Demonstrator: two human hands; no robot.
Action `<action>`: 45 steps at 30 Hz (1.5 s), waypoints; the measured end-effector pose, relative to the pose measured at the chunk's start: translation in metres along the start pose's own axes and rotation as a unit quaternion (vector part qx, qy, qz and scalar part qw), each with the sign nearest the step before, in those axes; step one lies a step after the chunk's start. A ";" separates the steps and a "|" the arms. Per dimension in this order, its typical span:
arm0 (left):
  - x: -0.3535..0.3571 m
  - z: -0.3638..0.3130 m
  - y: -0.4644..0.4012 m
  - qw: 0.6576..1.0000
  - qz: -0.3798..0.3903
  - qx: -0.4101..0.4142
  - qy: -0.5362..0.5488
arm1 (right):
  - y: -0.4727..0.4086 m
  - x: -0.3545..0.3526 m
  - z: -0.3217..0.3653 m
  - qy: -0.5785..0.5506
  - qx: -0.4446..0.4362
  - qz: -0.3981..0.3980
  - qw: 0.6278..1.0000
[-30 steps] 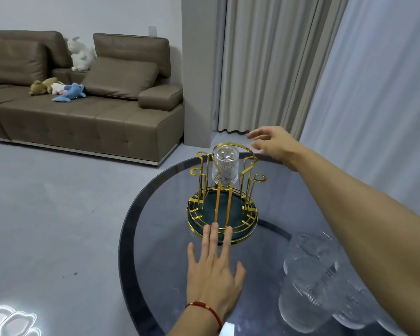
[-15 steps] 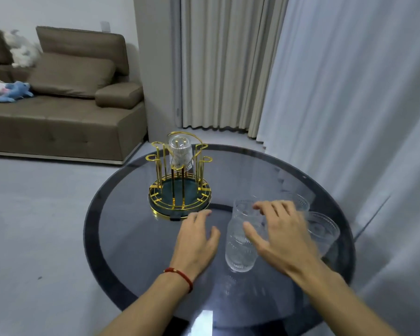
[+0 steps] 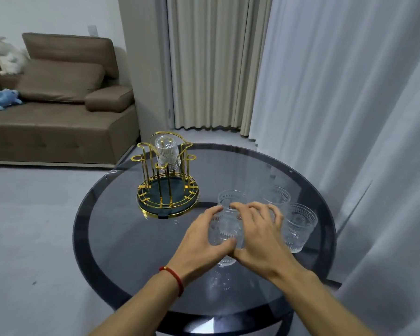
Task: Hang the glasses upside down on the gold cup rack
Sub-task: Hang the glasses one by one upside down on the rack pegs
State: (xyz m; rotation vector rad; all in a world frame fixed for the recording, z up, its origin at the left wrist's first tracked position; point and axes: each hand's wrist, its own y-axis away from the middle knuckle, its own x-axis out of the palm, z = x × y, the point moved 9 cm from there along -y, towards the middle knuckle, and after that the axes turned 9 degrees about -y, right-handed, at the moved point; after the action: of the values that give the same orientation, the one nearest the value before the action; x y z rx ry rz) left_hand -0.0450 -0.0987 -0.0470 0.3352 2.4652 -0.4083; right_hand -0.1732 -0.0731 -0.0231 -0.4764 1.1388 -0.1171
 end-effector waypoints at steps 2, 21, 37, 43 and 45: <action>-0.004 0.001 0.000 1.000 0.016 0.011 -0.011 | 0.001 -0.003 0.007 -0.036 -0.020 -0.018 0.999; -0.079 0.071 -0.002 0.965 -0.115 -0.103 0.211 | -0.027 0.025 0.025 -0.429 0.179 -0.019 0.885; -0.050 0.146 -0.026 0.931 -0.071 -0.095 -0.346 | -0.232 -0.079 0.067 -0.405 0.081 -0.218 0.884; -0.049 0.148 -0.026 0.931 -0.084 -0.092 -0.342 | -0.316 -0.025 0.127 -0.285 0.012 -0.064 0.956; -0.048 0.149 -0.027 0.933 -0.084 -0.093 -0.338 | -0.329 -0.005 0.137 -0.253 0.007 -0.017 0.967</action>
State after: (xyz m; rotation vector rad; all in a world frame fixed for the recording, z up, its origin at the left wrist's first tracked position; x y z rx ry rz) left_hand 0.0622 -0.1841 -0.1262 -0.0935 1.8340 -0.2923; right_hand -0.0039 -0.3245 0.1654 -0.4784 0.6278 -0.0298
